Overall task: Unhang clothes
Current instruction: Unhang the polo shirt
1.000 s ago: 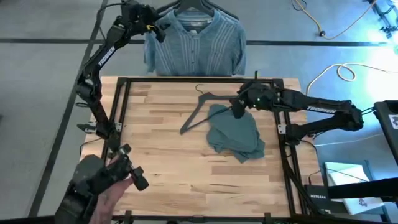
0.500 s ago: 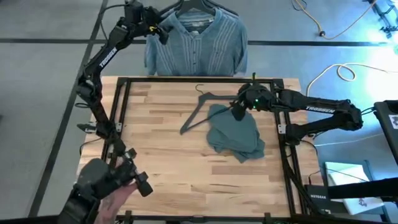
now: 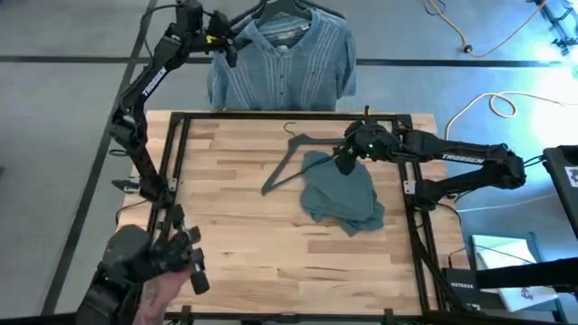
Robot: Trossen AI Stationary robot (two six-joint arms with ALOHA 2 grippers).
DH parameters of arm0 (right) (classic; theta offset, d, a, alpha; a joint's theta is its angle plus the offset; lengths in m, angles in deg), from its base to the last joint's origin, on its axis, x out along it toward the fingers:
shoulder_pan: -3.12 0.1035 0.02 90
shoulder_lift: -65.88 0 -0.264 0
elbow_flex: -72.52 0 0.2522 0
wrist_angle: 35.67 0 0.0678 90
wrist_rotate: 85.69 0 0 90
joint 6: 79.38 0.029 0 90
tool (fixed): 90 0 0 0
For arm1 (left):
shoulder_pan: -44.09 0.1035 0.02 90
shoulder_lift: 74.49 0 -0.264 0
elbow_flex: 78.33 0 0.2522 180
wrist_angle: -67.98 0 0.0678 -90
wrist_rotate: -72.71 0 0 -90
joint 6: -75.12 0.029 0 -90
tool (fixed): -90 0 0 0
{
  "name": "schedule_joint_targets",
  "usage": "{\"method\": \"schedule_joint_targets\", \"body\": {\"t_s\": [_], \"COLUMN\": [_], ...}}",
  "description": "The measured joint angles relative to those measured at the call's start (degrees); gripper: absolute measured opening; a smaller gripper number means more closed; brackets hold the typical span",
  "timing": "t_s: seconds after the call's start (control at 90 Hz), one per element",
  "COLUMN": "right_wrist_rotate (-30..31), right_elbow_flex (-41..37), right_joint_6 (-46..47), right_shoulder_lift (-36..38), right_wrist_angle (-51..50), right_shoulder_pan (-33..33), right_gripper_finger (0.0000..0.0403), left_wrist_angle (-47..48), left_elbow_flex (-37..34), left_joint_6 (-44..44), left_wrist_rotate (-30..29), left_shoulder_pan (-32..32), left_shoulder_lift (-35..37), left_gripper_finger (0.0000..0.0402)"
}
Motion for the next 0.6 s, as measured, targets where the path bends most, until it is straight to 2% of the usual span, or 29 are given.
{"method": "schedule_joint_targets", "body": {"t_s": [0.433, 0.6], "right_wrist_rotate": [-0.18, -0.19], "right_elbow_flex": [0.0, 0.0], "right_joint_6": [-0.26, -0.28], "right_shoulder_lift": [0.0, 0.0], "right_wrist_angle": [0.07, 0.07], "right_shoulder_pan": [0.0, 0.0], "right_gripper_finger": [0.0264, 0.0264], "left_wrist_angle": [0.08, 6.06], "left_elbow_flex": [3.69, 3.72], "left_joint_6": [-1.36, 1.42], "left_wrist_rotate": [-0.63, -0.44], "left_shoulder_pan": [-0.17, -0.07], "left_shoulder_lift": [2.19, 4.97], "left_gripper_finger": [0.0027, 0.0027]}}
